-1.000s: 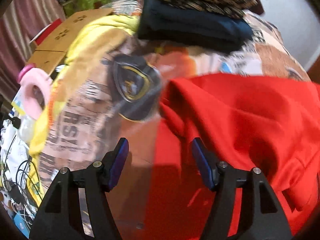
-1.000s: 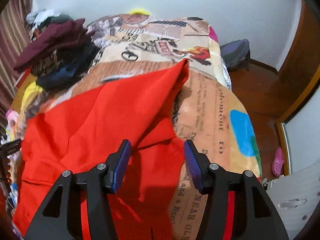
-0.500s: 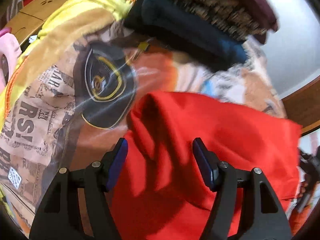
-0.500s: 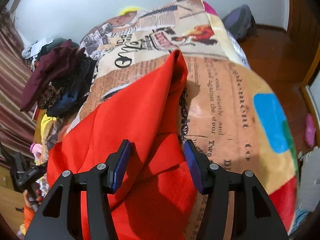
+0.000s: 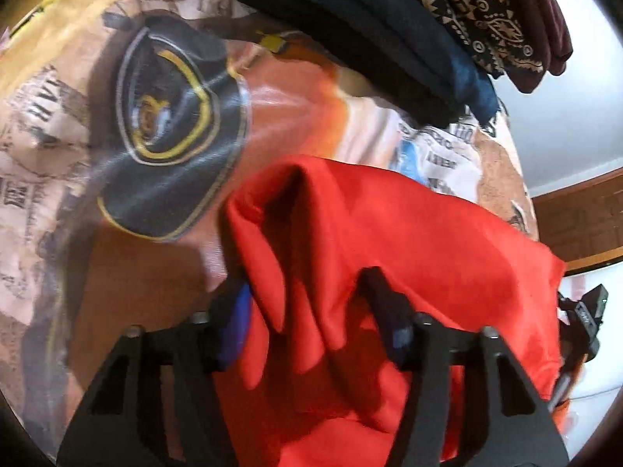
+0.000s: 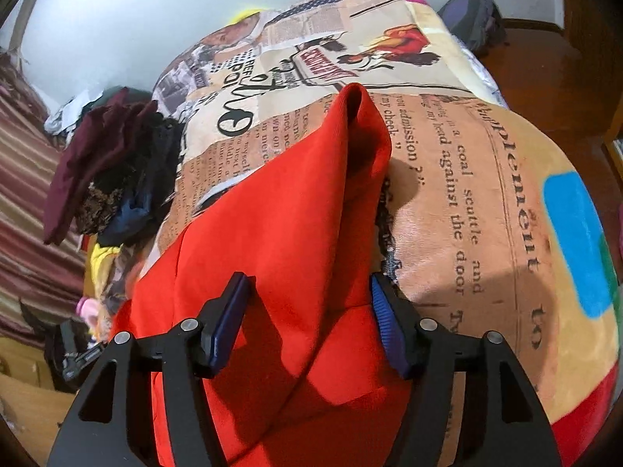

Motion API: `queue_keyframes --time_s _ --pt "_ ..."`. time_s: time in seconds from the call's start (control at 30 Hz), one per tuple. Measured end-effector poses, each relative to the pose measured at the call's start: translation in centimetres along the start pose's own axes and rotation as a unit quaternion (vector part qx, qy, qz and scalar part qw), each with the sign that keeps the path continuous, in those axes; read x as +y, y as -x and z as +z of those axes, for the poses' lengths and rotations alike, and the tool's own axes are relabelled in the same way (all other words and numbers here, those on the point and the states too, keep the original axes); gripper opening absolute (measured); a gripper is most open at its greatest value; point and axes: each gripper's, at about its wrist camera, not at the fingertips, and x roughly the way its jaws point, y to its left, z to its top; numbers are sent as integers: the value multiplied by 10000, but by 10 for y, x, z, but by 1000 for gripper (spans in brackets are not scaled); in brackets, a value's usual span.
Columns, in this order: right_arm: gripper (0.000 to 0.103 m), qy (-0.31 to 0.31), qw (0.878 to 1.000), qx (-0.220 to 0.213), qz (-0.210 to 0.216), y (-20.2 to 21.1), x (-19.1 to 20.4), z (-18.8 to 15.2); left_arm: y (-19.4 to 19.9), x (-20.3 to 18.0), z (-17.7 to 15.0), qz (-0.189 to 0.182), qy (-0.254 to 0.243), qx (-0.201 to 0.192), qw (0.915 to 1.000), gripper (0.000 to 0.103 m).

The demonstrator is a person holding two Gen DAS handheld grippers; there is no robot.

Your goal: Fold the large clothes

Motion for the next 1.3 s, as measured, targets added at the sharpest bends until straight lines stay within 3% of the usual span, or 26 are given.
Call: queue_keyframes --time_s 0.07,0.1,0.17,0.2,0.3,0.47,0.73,0.97,1.3 --pt "52 62 9999 -65 61 2 5 -6 -2 -6 -1 -1 -72 3 10000 39" --pt "41 58 9999 -77 95 2 6 -6 -1 -9 -2 53 -141 -15 9999 32" --pt "28 34 9998 -135 149 5 7 -9 2 -19 -4 185 -290 -79 9994 23" --pt "20 27 9997 -226 123 8 8 -8 5 -24 -4 268 -358 -140 9989 21" --pt "12 92 9984 -543 133 28 14 -4 24 -48 -6 516 -680 -471 9952 19" --pt "8 308 9930 -1127 200 72 38 4 67 -100 -3 282 -1212 -1000 9872 17" --pt "8 541 9827 -1765 138 120 51 23 115 -193 4 -279 -2128 -1598 9635 17" --pt "8 688 9778 -1966 -206 127 38 56 86 -232 35 -123 -2441 -1622 9560 17" --pt "8 427 9886 -1347 -518 60 -14 78 15 -218 80 585 -2354 -1402 9599 17"
